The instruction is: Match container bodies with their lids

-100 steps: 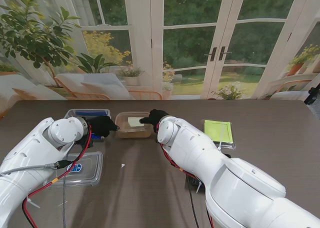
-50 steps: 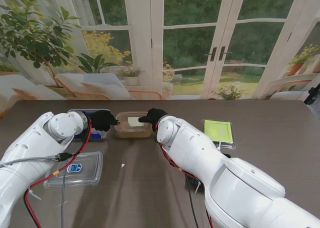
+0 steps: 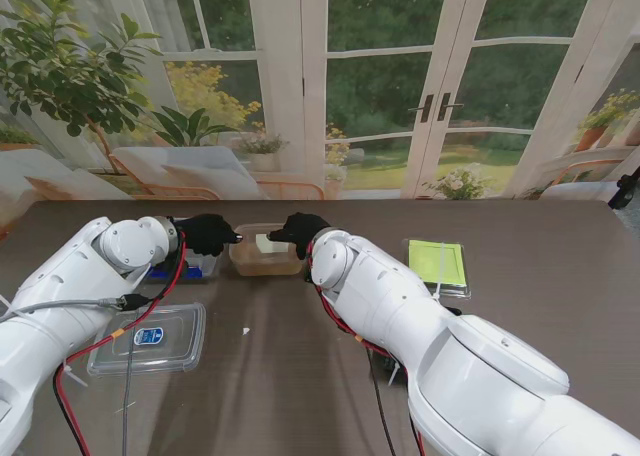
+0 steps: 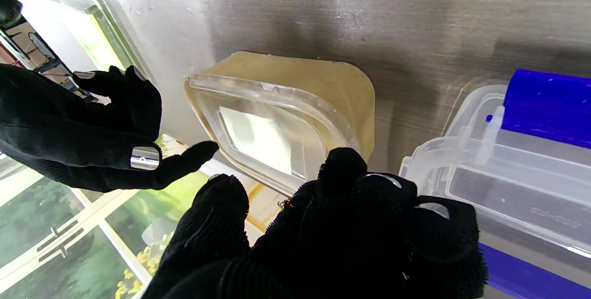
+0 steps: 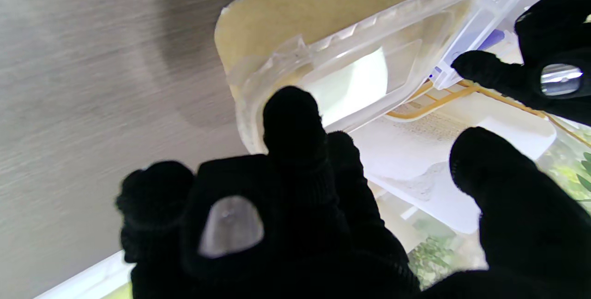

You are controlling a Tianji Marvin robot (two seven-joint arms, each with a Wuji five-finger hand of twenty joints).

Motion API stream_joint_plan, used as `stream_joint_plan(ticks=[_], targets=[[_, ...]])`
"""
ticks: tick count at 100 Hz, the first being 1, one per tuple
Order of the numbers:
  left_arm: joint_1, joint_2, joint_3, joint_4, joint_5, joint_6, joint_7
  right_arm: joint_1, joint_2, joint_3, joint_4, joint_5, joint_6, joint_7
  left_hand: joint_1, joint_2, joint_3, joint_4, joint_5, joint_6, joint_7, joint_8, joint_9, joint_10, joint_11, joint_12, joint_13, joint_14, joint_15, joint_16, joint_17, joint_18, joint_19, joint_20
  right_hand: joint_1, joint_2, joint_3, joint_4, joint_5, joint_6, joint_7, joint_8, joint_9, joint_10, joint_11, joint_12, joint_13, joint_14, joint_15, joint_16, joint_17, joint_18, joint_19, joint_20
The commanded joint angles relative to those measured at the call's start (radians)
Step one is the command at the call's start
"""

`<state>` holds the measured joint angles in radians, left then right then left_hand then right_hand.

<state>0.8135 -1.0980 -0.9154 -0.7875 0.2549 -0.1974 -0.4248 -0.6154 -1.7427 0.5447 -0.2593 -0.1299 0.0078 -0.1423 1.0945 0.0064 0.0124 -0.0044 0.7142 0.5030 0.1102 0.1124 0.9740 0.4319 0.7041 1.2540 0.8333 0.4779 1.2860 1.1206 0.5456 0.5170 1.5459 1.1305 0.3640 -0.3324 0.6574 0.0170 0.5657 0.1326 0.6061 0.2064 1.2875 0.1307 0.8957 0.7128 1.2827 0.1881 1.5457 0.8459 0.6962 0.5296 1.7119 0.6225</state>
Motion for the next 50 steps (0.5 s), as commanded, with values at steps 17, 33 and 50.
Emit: stream_joint_plan(ticks=[17, 33, 50], targets=[[-0.042, -0.035, 0.032, 0.069, -0.033, -0.035, 0.007, -0.062, 0.056, -0.032, -0.144, 0.051, 0.009, 0.022, -0.005, 0.047, -0.017, 0.01, 0.015, -0.009, 0.007, 0.008, 0.003, 0.049, -0.097, -0.088, 0.013, 0.056, -0.03, -0.013, -0.008, 0.016, -0.009, -0.015, 0.026, 0.012, -0.064, -0.019, 0.148, -0.017, 0.044, 0.006, 0.018, 0.039, -0.01, -0.013, 0.022, 0.006, 0.01, -0.004, 0.388, 0.048, -0.002, 0.004], [-0.054, -0.047, 0.049, 0.106, -0.043, -0.051, 0.021, -0.086, 0.077, -0.045, -0.193, 0.059, 0.013, 0.028, -0.002, 0.046, -0.016, 0.01, 0.012, -0.026, 0.004, 0.009, -0.005, 0.059, -0.176, -0.157, 0.01, 0.06, -0.051, -0.02, -0.012, 0.018, -0.014, -0.015, 0.032, 0.011, -0.066, -0.017, 0.182, -0.014, 0.052, 0.009, 0.022, 0.039, -0.014, -0.013, 0.022, 0.006, 0.011, -0.003, 0.389, 0.051, -0.003, 0.004], [-0.061, -0.059, 0.06, 0.136, -0.052, -0.062, 0.033, -0.097, 0.077, -0.048, -0.194, 0.063, 0.01, 0.031, -0.001, 0.045, -0.016, 0.01, 0.009, -0.035, 0.001, 0.011, -0.008, 0.063, -0.239, -0.211, 0.009, 0.057, -0.054, -0.022, -0.01, 0.019, -0.014, -0.015, 0.032, 0.012, -0.069, -0.016, 0.174, -0.016, 0.047, 0.007, 0.023, 0.041, -0.017, -0.011, 0.021, 0.008, 0.009, -0.003, 0.39, 0.051, -0.003, 0.004]])
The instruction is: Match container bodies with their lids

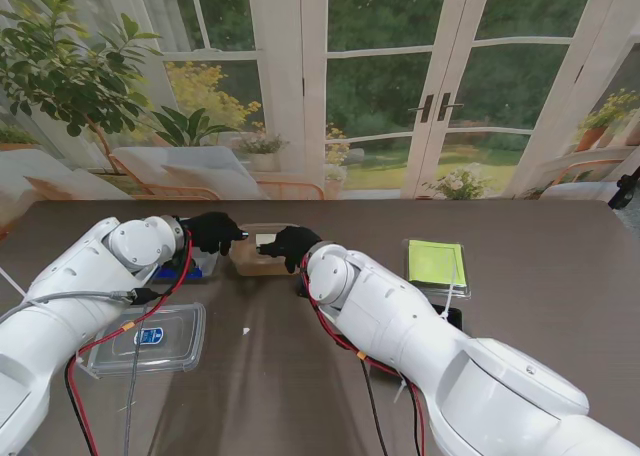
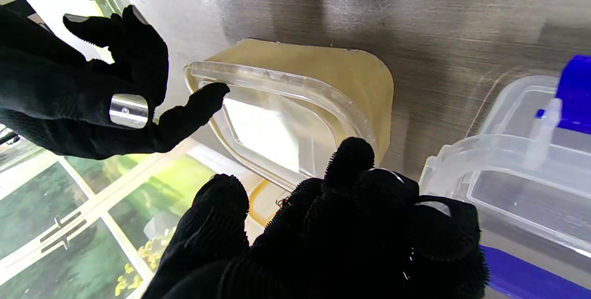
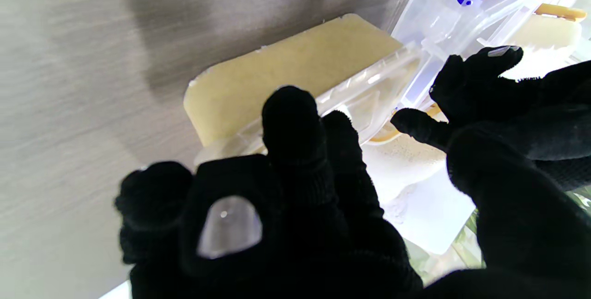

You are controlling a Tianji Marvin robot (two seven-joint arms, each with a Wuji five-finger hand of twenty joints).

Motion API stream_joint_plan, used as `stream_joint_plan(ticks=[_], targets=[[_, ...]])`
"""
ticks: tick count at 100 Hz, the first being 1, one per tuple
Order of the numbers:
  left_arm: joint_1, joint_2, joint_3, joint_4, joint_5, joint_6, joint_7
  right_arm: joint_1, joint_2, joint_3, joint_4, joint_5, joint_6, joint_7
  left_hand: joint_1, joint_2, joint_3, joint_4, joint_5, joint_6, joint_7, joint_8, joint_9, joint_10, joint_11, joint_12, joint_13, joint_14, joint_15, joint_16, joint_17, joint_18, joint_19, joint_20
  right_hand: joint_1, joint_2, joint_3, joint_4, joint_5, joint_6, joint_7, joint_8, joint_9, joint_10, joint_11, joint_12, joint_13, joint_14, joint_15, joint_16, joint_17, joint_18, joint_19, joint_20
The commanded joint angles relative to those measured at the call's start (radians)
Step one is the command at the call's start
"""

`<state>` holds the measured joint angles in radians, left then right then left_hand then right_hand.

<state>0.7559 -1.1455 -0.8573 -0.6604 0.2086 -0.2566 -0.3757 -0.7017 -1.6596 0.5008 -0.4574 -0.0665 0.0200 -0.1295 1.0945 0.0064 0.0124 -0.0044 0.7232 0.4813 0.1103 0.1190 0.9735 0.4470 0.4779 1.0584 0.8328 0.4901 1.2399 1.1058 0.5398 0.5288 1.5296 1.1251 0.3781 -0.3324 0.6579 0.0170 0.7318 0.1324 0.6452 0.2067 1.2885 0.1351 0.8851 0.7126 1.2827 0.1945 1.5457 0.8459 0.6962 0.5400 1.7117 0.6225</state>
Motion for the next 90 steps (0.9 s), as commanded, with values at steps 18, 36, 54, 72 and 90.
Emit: stream_joint_plan(ticks=[18, 36, 54, 72, 90], targets=[[-0.005, -0.015, 0.009, 0.02, -0.011, -0.002, -0.018, -0.019, -0.006, -0.002, 0.004, 0.002, 0.001, 0.02, 0.0, 0.044, -0.016, 0.01, 0.0, -0.009, 0.001, 0.006, 0.0, 0.052, -0.021, -0.022, 0.021, 0.043, -0.009, -0.01, 0.004, 0.009, 0.007, -0.009, 0.017, 0.013, -0.072, -0.016, 0.005, -0.016, 0.008, 0.008, 0.021, 0.038, -0.008, -0.009, 0.021, 0.005, 0.009, -0.003, 0.39, 0.041, -0.003, 0.004], [-0.007, -0.019, 0.014, 0.032, -0.017, 0.001, -0.019, -0.029, 0.002, 0.0, -0.01, 0.007, 0.004, 0.018, 0.0, 0.045, -0.016, 0.009, 0.0, -0.004, 0.001, 0.008, 0.001, 0.052, -0.021, -0.02, 0.024, 0.044, -0.008, -0.012, 0.008, 0.011, 0.011, -0.009, 0.018, 0.014, -0.072, -0.016, 0.011, -0.011, 0.01, 0.009, 0.023, 0.04, -0.008, -0.008, 0.021, 0.006, 0.008, -0.003, 0.388, 0.042, -0.004, 0.004], [-0.012, -0.024, 0.026, 0.046, -0.025, 0.003, -0.027, -0.041, 0.005, 0.006, -0.012, 0.015, 0.0, 0.016, 0.0, 0.045, -0.017, 0.009, -0.002, 0.0, 0.0, 0.008, 0.001, 0.054, -0.019, -0.019, 0.024, 0.044, -0.008, -0.013, 0.008, 0.011, 0.011, -0.01, 0.018, 0.015, -0.074, -0.016, 0.024, -0.003, 0.011, 0.009, 0.03, 0.042, -0.012, -0.009, 0.021, 0.01, 0.007, -0.004, 0.386, 0.047, -0.006, 0.004], [0.003, -0.014, 0.018, 0.014, -0.02, 0.025, -0.036, -0.044, -0.001, 0.013, 0.001, 0.016, -0.012, 0.008, 0.0, 0.045, -0.016, 0.009, -0.002, 0.004, 0.0, 0.009, 0.001, 0.056, -0.019, -0.019, 0.024, 0.044, -0.008, -0.013, 0.008, 0.011, 0.011, -0.01, 0.02, 0.014, -0.074, -0.015, 0.016, -0.004, 0.005, 0.006, 0.027, 0.046, -0.023, -0.013, 0.02, 0.019, 0.002, -0.005, 0.378, 0.053, -0.009, 0.005], [0.024, -0.003, 0.005, -0.023, -0.012, 0.054, -0.044, -0.052, 0.004, 0.015, -0.009, 0.019, -0.022, -0.001, -0.001, 0.047, -0.017, 0.009, -0.005, 0.006, -0.001, 0.009, -0.001, 0.055, -0.018, -0.019, 0.025, 0.043, -0.007, -0.013, 0.008, 0.011, 0.011, -0.01, 0.023, 0.015, -0.076, -0.016, 0.016, -0.002, 0.005, 0.006, 0.03, 0.048, -0.027, -0.014, 0.02, 0.022, 0.0, -0.006, 0.377, 0.057, -0.011, 0.007]])
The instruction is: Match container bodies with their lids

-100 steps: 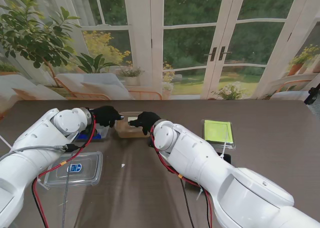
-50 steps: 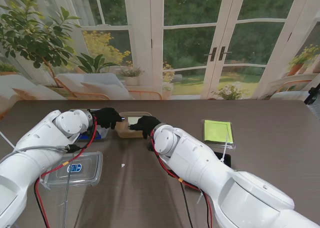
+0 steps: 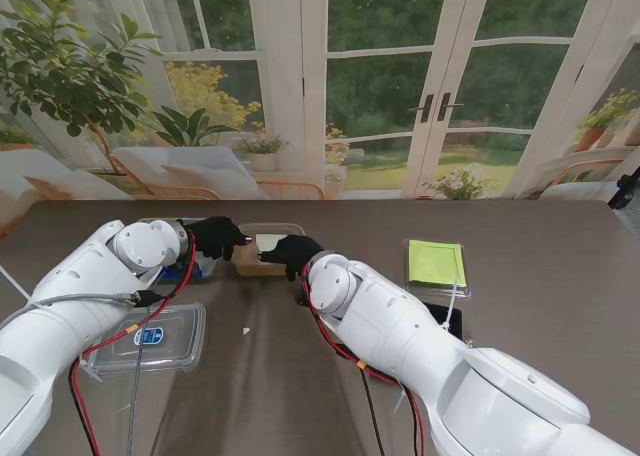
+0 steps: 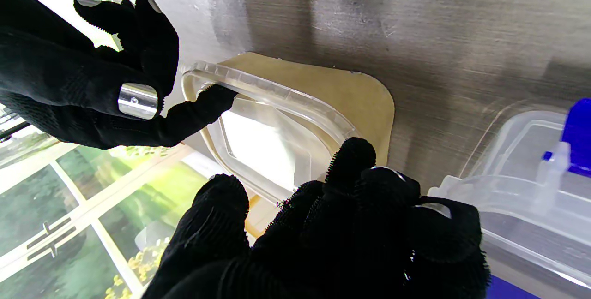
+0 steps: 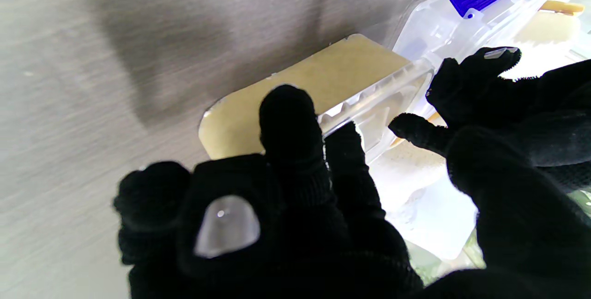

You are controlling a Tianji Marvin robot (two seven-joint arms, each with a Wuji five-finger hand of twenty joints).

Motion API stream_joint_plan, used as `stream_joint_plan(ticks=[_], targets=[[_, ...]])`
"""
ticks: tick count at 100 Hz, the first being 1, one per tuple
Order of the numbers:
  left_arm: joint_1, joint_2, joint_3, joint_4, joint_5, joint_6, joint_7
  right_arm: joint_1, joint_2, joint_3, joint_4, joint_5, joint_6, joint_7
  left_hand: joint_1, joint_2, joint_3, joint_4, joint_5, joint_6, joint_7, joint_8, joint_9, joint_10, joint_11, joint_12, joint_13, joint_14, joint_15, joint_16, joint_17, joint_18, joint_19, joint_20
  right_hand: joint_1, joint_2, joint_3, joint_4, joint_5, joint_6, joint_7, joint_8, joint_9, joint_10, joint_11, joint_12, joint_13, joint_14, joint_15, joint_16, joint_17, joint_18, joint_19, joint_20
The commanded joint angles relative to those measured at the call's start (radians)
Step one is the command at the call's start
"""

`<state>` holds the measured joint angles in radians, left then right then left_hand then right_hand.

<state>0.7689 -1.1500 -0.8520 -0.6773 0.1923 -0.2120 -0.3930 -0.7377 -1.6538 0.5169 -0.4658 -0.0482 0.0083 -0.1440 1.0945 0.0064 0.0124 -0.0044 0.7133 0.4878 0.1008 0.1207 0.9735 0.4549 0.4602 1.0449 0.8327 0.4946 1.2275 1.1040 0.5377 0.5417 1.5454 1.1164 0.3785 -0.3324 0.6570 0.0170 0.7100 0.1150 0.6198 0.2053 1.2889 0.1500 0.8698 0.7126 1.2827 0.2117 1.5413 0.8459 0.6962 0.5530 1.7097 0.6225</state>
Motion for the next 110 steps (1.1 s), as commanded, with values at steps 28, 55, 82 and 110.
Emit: stream_joint_plan(ticks=[28, 55, 82, 110], targets=[[0.036, 0.017, -0.015, -0.05, 0.016, 0.039, -0.044, -0.015, -0.024, 0.009, 0.044, -0.007, -0.059, -0.014, -0.001, 0.048, -0.017, 0.009, 0.004, 0.006, 0.008, 0.007, -0.003, 0.049, 0.001, -0.006, 0.023, 0.038, 0.004, -0.012, 0.009, -0.002, -0.006, -0.002, 0.027, 0.014, -0.082, -0.016, 0.011, 0.03, 0.028, 0.009, 0.023, 0.039, -0.032, -0.025, 0.019, 0.031, -0.017, -0.014, 0.359, 0.058, -0.022, 0.013], [0.048, 0.025, -0.032, -0.074, 0.025, 0.04, -0.047, 0.004, -0.032, 0.01, 0.051, -0.011, -0.058, -0.022, -0.002, 0.049, -0.017, 0.009, 0.006, 0.0, 0.01, 0.008, -0.002, 0.047, 0.003, -0.006, 0.022, 0.039, 0.003, -0.012, 0.007, -0.002, -0.007, -0.003, 0.027, 0.014, -0.084, -0.016, -0.024, 0.033, 0.018, 0.007, 0.014, 0.042, -0.037, -0.03, 0.018, 0.035, -0.036, -0.022, 0.337, 0.059, -0.034, 0.017], [0.042, 0.023, -0.044, -0.066, 0.032, -0.021, -0.02, 0.015, -0.035, 0.012, 0.054, -0.012, -0.049, -0.021, -0.003, 0.047, -0.017, 0.01, 0.017, -0.018, 0.021, 0.018, 0.005, 0.044, 0.013, -0.001, 0.028, 0.037, 0.007, -0.012, 0.01, -0.001, -0.005, -0.002, 0.025, 0.016, -0.085, -0.018, -0.055, 0.042, 0.017, 0.009, 0.009, 0.044, -0.04, -0.035, 0.018, 0.044, -0.051, -0.03, 0.328, 0.061, -0.042, 0.025], [0.025, 0.014, -0.038, -0.027, 0.033, -0.055, 0.004, 0.02, -0.036, 0.015, 0.058, -0.011, -0.047, -0.021, -0.001, 0.045, -0.016, 0.011, 0.019, -0.021, 0.023, 0.025, 0.004, 0.044, 0.014, -0.001, 0.029, 0.037, 0.008, -0.013, 0.011, 0.001, -0.005, -0.003, 0.025, 0.015, -0.086, -0.018, -0.06, 0.042, 0.016, 0.009, 0.008, 0.045, -0.039, -0.038, 0.018, 0.045, -0.052, -0.031, 0.324, 0.064, -0.045, 0.03]])
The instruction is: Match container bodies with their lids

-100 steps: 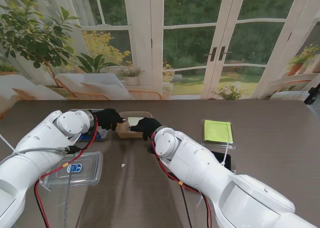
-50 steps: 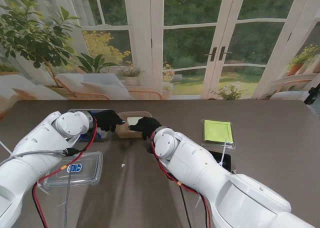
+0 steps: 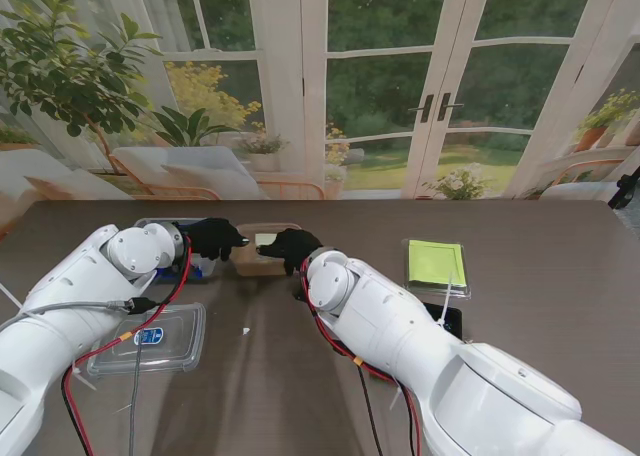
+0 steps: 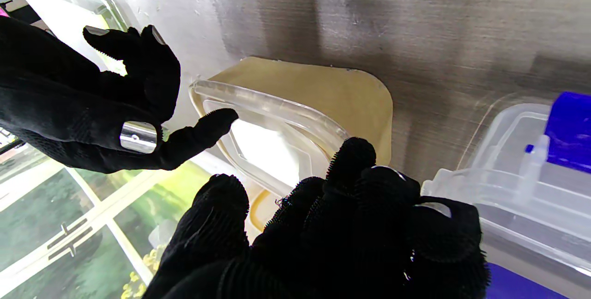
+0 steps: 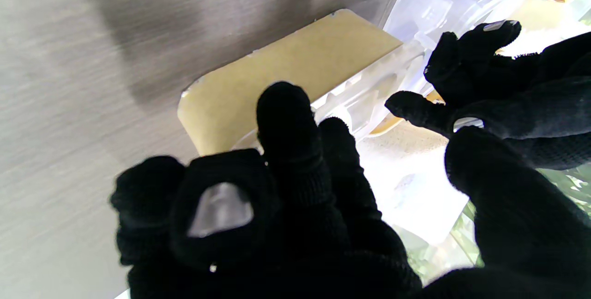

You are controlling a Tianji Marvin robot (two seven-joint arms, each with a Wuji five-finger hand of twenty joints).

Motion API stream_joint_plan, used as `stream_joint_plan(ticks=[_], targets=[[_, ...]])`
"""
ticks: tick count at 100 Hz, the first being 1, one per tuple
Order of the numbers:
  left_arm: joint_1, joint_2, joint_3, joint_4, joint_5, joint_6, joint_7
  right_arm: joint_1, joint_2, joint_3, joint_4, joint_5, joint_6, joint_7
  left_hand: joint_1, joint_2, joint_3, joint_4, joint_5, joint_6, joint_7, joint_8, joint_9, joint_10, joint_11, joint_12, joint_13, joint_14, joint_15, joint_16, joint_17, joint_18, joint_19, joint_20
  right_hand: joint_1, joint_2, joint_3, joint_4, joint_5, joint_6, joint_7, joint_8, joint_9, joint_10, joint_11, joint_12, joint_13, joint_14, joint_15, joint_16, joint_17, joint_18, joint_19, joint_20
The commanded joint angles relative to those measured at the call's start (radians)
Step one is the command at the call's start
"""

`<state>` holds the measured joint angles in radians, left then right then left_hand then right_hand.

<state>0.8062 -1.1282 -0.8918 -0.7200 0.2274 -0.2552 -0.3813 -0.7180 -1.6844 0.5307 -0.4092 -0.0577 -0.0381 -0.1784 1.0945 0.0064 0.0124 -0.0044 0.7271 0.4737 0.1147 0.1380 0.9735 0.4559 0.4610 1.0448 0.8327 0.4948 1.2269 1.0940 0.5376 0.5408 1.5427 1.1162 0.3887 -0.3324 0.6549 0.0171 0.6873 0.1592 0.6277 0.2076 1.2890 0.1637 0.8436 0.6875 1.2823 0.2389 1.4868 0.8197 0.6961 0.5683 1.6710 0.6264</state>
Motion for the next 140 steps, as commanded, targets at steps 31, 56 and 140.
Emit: stream_joint_plan(ticks=[31, 56, 140], targets=[[-0.108, -0.063, 0.064, 0.183, -0.041, -0.114, 0.029, -0.026, 0.02, 0.006, -0.059, 0.031, 0.002, 0.021, -0.001, 0.043, -0.016, 0.01, 0.009, -0.007, 0.011, 0.015, 0.007, 0.042, 0.015, -0.001, 0.041, 0.033, 0.013, -0.005, 0.026, 0.001, 0.005, -0.005, 0.021, 0.015, -0.084, -0.018, -0.01, 0.001, 0.014, 0.008, 0.013, 0.037, -0.01, -0.016, 0.018, 0.023, 0.006, -0.003, 0.323, 0.052, -0.007, 0.031], [-0.165, -0.113, 0.088, 0.315, -0.057, -0.168, 0.036, -0.055, 0.045, 0.004, -0.125, 0.056, 0.013, 0.024, 0.0, 0.042, -0.016, 0.01, 0.01, -0.004, 0.01, 0.018, 0.008, 0.043, 0.018, 0.001, 0.046, 0.033, 0.017, -0.006, 0.033, 0.005, 0.01, -0.007, 0.026, 0.015, -0.086, -0.017, 0.028, 0.004, 0.022, 0.009, 0.017, 0.04, -0.011, -0.017, 0.018, 0.029, 0.006, -0.003, 0.322, 0.059, -0.009, 0.033], [-0.189, -0.142, 0.088, 0.393, -0.06, -0.184, 0.013, -0.088, 0.08, 0.004, -0.227, 0.082, 0.048, 0.022, -0.001, 0.044, -0.016, 0.009, 0.01, -0.002, 0.008, 0.021, 0.01, 0.045, 0.021, 0.005, 0.047, 0.036, 0.017, -0.008, 0.033, 0.008, 0.012, -0.009, 0.042, 0.009, -0.093, -0.019, -0.013, -0.072, -0.012, -0.005, 0.01, 0.046, -0.017, -0.017, 0.018, 0.03, 0.005, -0.003, 0.323, 0.062, -0.012, 0.039]])
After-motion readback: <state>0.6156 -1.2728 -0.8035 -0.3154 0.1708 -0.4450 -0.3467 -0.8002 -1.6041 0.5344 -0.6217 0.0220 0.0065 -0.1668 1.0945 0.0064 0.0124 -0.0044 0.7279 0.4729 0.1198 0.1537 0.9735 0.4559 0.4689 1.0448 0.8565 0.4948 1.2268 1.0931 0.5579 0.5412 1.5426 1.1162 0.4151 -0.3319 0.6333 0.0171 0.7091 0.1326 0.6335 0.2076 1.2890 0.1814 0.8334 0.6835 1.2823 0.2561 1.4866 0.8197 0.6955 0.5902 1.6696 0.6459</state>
